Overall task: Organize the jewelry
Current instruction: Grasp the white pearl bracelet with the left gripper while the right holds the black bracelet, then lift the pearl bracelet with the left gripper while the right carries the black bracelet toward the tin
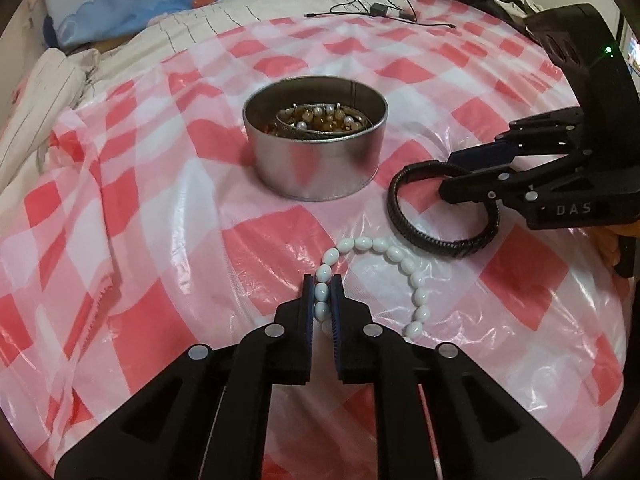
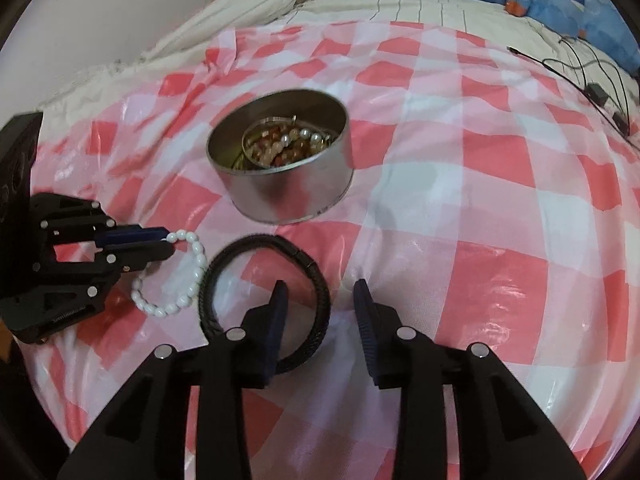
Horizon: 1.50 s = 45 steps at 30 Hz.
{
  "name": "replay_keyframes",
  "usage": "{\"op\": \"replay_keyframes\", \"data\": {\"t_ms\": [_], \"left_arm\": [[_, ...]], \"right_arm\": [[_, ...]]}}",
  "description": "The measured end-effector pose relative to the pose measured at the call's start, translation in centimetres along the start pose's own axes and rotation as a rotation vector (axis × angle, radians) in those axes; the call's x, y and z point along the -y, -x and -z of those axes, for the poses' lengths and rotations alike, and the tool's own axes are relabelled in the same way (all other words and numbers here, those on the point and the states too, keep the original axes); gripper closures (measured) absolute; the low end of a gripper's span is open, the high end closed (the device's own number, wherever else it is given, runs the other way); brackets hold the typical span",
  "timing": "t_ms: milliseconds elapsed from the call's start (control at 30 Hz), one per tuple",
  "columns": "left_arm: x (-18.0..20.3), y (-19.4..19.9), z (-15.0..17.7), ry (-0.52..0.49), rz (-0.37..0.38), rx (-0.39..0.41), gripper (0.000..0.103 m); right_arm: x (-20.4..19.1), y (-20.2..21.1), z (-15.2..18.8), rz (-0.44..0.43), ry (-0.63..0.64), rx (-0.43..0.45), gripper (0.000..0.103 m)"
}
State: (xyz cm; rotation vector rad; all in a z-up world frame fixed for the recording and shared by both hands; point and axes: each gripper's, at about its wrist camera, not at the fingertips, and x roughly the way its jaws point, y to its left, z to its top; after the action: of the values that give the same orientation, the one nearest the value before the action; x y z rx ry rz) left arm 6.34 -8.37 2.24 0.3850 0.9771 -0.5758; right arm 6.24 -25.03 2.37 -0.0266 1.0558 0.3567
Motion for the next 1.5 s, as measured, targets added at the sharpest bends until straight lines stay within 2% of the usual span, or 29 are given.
{"op": "replay_keyframes", "data": {"t_ms": [67, 133, 167, 233, 300, 400, 533, 567, 600, 667, 733, 833, 867, 900, 933, 1067, 1233, 1333, 1500], "left_arm": [[0.1, -0.2, 0.0, -0.003, -0.005, -0.005, 0.095], [0.4, -0.4, 0.0, -0.011, -0.015, -0.009, 0.095], [0.4, -0.3, 0.0, -0.010, -0.010, -0.009, 0.096], [0.2, 0.3, -0.3, 0.012, 0.024, 0.014, 0.096], [0.2, 1.2, -0.6, 0.022, 0.033, 0.042, 0.096], [0.0, 2.0, -1.1, 0.033, 0.035, 0.069, 0.096], [-0.1, 1.4, -1.0, 0.028, 0.034, 0.042, 0.096], [-0.1, 1.1, -0.8, 0.024, 0.032, 0.033, 0.096], [0.0, 0.8, -0.7, 0.018, 0.029, 0.023, 0.096], [0.0, 0.4, -0.5, 0.010, 0.022, 0.011, 0.092], [0.0, 0.2, -0.4, 0.006, 0.012, 0.011, 0.073], [0.4, -0.3, -0.2, -0.008, -0.004, 0.005, 0.071], [0.5, -0.5, -0.2, -0.013, -0.009, 0.000, 0.072], [0.6, -0.5, -0.2, -0.014, 0.007, -0.006, 0.086], [0.6, -0.4, -0.4, -0.008, 0.039, -0.013, 0.096], [0.8, 0.2, -0.8, -0.001, 0.065, 0.005, 0.096], [0.1, 1.7, -1.5, 0.048, 0.098, 0.052, 0.096], [-0.3, 2.5, -1.8, 0.071, 0.112, 0.074, 0.096], [-0.4, 3.8, -2.4, 0.076, 0.125, 0.107, 0.096]], "right_arm": [[0.0, -0.1, 0.1, 0.001, 0.003, -0.005, 0.069], [0.2, -0.1, 0.1, -0.009, -0.006, -0.007, 0.083], [0.3, 0.0, 0.1, -0.014, -0.014, -0.004, 0.093], [0.8, 0.5, 0.1, -0.067, -0.049, 0.013, 0.094], [1.0, 1.1, -0.1, -0.106, -0.067, 0.036, 0.094], [1.0, 1.2, -0.2, -0.094, -0.065, 0.040, 0.094], [0.9, 0.8, -0.2, -0.059, -0.056, 0.024, 0.093], [0.9, 0.7, -0.3, -0.048, -0.054, 0.020, 0.090], [0.9, 0.7, -0.2, -0.043, -0.050, 0.018, 0.080], [0.8, 0.5, -0.2, -0.040, -0.036, 0.014, 0.073], [0.4, 0.1, -0.1, -0.018, -0.010, 0.000, 0.072], [0.2, -0.2, 0.1, -0.005, 0.002, -0.013, 0.072], [0.3, -0.2, 0.1, -0.011, -0.004, -0.015, 0.077], [0.5, -0.1, 0.1, -0.029, -0.019, -0.016, 0.087], [0.8, 0.0, 0.1, -0.054, -0.042, -0.013, 0.093], [1.6, 0.9, 0.0, -0.163, -0.113, 0.027, 0.094], [2.2, 1.8, -0.4, -0.245, -0.166, 0.066, 0.094], [2.4, 2.5, -0.6, -0.272, -0.185, 0.098, 0.094], [2.9, 3.5, -0.9, -0.271, -0.200, 0.144, 0.094]]}}
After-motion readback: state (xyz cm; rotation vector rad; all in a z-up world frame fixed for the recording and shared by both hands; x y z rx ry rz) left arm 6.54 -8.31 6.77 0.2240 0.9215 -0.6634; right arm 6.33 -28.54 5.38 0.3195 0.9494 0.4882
